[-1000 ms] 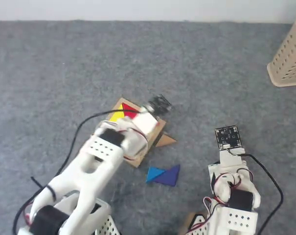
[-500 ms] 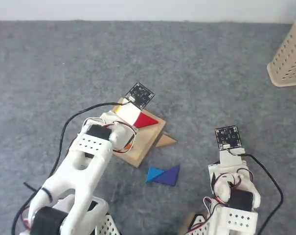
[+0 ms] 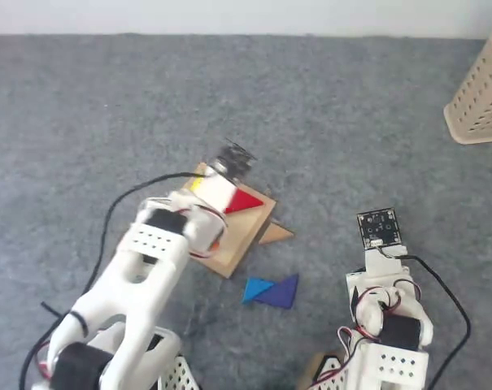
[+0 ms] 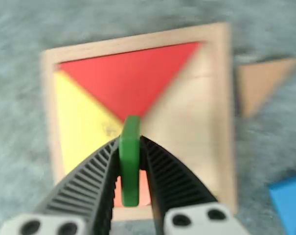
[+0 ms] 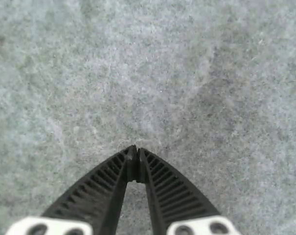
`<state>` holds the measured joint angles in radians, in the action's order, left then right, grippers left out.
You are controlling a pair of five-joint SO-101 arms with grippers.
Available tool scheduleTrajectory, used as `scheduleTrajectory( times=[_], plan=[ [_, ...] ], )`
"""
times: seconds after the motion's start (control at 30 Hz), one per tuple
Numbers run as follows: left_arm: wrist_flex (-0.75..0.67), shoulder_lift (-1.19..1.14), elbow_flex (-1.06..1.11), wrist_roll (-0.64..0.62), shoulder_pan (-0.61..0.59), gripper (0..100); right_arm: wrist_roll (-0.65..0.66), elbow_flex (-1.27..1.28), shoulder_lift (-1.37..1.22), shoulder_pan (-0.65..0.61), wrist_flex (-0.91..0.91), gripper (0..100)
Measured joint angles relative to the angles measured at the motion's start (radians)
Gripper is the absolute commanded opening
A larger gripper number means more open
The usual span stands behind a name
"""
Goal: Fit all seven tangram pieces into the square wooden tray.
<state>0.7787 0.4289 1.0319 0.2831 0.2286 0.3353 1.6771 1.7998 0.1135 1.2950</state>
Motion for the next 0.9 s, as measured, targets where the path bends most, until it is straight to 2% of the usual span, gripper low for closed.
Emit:
scheduleTrajectory(
  times=[0.13, 0.27, 0.43, 0.57, 0.7, 0.9],
  plan=[
    [-0.008, 0.000, 0.000, -0.003, 0.101, 2, 0.000, 0.000, 0.000, 0.000, 0.000, 0.6],
    [-0.091, 0.000, 0.032, -0.005, 0.118, 2, 0.000, 0.000, 0.000, 0.000, 0.000, 0.6],
    [-0.092, 0.011, 0.040, -0.044, 0.146, 2, 0.000, 0.000, 0.000, 0.000, 0.000, 0.6],
    [-0.011, 0.014, 0.009, -0.083, 0.269, 2, 0.000, 0.000, 0.000, 0.000, 0.000, 0.6],
    [-0.008, 0.014, 0.006, -0.104, 0.390, 2, 0.000, 0.000, 0.000, 0.000, 0.000, 0.6],
    [-0.018, 0.014, 0.006, -0.106, 0.420, 17, 0.000, 0.000, 0.000, 0.000, 0.000, 0.6]
  ],
)
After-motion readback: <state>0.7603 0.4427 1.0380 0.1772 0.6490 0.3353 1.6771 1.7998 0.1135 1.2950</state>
